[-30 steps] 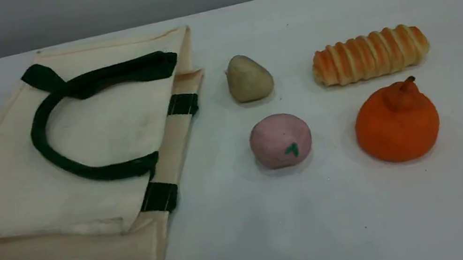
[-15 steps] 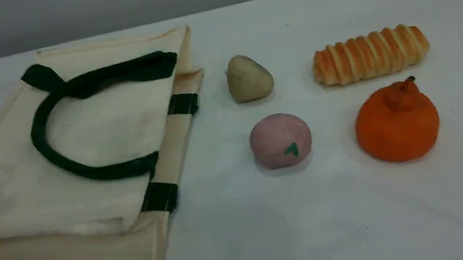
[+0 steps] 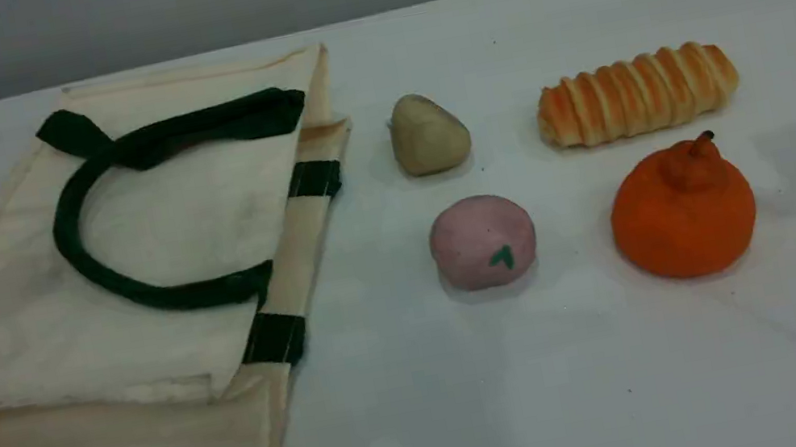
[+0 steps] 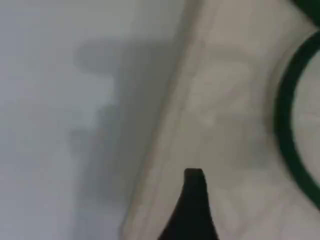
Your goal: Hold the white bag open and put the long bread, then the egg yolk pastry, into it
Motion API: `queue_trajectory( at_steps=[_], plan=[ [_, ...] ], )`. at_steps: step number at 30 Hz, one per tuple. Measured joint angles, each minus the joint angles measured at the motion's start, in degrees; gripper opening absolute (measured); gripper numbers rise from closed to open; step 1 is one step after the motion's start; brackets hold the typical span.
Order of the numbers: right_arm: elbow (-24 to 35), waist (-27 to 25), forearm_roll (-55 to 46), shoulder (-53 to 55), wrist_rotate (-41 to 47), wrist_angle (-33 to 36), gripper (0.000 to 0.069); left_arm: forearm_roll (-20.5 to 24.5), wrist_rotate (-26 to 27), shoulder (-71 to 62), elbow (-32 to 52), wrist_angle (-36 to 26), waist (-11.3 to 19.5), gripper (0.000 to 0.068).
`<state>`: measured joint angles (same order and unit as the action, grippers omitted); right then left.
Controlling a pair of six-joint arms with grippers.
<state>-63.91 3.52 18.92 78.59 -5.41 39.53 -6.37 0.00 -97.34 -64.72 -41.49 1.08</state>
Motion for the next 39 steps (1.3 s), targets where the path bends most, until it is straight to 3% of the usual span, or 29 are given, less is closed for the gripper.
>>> queue_trajectory(
  at_steps=[9, 29, 33, 39],
  plan=[
    [0.0, 0.0, 0.8, 1.6, -0.5, 0.0, 0.0330, 0.0, 0.0, -8.9, -4.2, 3.3, -5.8, 0.0559],
    [0.0, 0.0, 2.2, 1.5, -1.1, -0.2, 0.0330, -1.4, 1.1, -22.1, -5.3, 9.5, -6.4, 0.0549],
    [0.0, 0.0, 2.2, 1.5, -1.2, -0.2, 0.0330, -1.3, 1.1, -22.1, -5.3, 9.5, -6.4, 0.0449],
    [0.0, 0.0, 2.2, 1.5, -1.5, -0.1, 0.0330, -1.3, 2.6, -22.1, -5.3, 6.5, -6.4, 0.0094]
  ],
)
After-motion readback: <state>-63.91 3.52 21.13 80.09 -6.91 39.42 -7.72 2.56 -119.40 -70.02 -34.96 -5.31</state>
